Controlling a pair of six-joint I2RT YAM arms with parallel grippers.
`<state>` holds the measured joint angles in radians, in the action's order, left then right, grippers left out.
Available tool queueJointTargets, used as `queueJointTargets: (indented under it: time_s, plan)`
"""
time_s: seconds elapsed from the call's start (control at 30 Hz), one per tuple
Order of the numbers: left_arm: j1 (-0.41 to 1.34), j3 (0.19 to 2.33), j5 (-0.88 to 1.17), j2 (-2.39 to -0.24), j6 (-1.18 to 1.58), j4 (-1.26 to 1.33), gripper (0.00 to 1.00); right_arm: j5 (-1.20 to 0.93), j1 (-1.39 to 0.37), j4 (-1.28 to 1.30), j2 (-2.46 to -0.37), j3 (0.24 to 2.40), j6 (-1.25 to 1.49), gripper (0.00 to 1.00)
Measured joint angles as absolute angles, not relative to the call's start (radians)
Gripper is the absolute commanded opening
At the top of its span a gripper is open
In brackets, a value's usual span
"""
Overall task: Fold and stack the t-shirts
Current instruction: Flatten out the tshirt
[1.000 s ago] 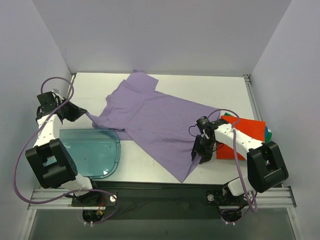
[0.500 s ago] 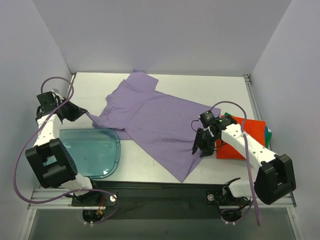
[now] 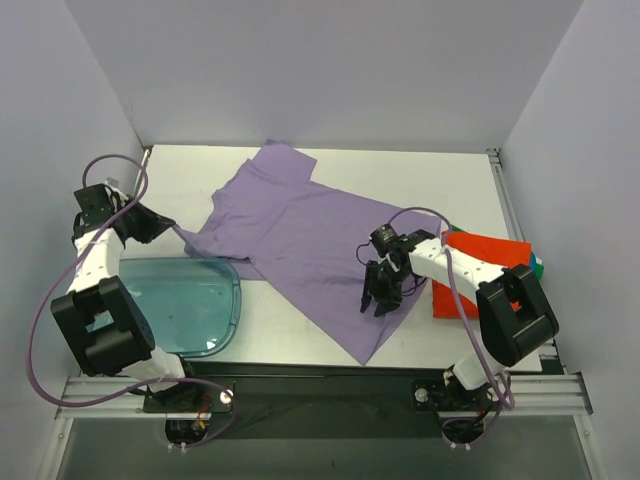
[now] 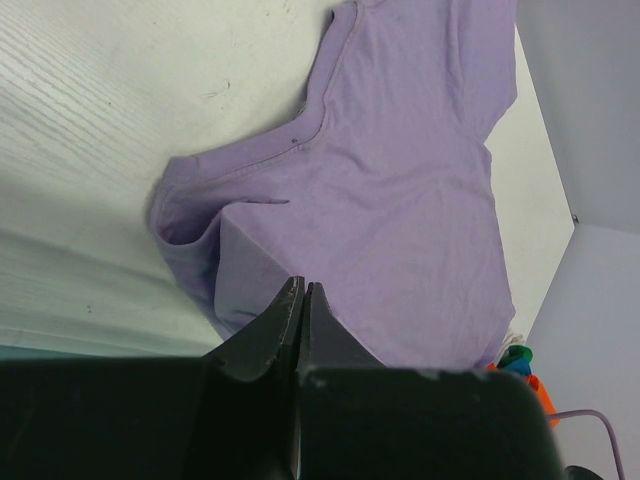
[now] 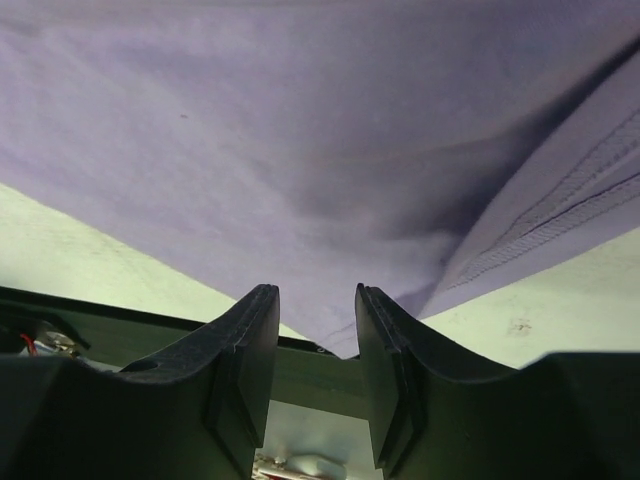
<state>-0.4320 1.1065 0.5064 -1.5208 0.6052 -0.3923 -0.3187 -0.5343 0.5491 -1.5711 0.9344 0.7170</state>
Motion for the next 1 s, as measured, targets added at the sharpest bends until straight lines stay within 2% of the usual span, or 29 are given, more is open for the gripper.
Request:
queueJointTargets:
  time_s: [0.5, 1.0]
  plan:
    - [-0.454, 1.099, 0.490, -1.550, 0.594, -0.374, 0.00, -0.231, -0.499, 0.560, -1.618, 0.854, 0.758, 0.36]
    - [-0.546, 1.178, 0.465, -1.671, 0.590, -0.354, 0.00, -0.252, -0.498, 0.702, -1.853, 1.093, 0.733, 0.35]
